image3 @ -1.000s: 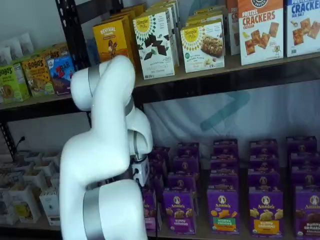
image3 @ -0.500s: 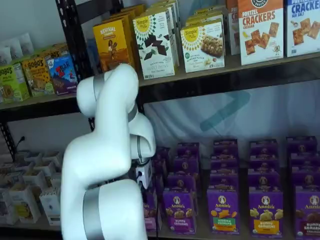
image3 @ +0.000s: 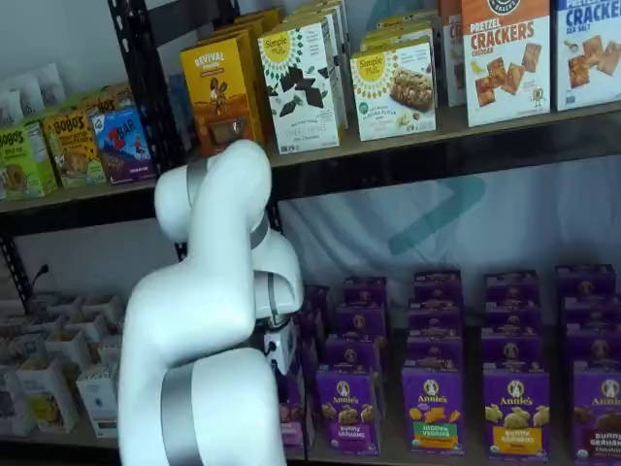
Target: Pick up the purple box with a pink patch in the middle, on the bottom shelf, the first box from the left
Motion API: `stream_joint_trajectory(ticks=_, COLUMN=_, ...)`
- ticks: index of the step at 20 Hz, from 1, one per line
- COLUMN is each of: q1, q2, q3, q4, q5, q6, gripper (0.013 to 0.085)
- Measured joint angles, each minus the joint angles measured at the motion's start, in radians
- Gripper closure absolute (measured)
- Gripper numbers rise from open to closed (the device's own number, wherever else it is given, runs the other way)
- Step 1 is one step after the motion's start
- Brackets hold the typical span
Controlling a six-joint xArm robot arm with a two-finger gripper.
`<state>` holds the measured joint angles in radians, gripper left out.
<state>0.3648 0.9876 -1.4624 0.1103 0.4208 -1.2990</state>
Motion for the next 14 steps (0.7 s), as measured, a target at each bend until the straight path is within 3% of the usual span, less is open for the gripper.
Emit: stream_joint_trajectory(ticks=14, q1=0.009, q2=0.051, q3=-0.031, q4=-0.004, q5=-0.011, q6=0.011, gripper=0.0130)
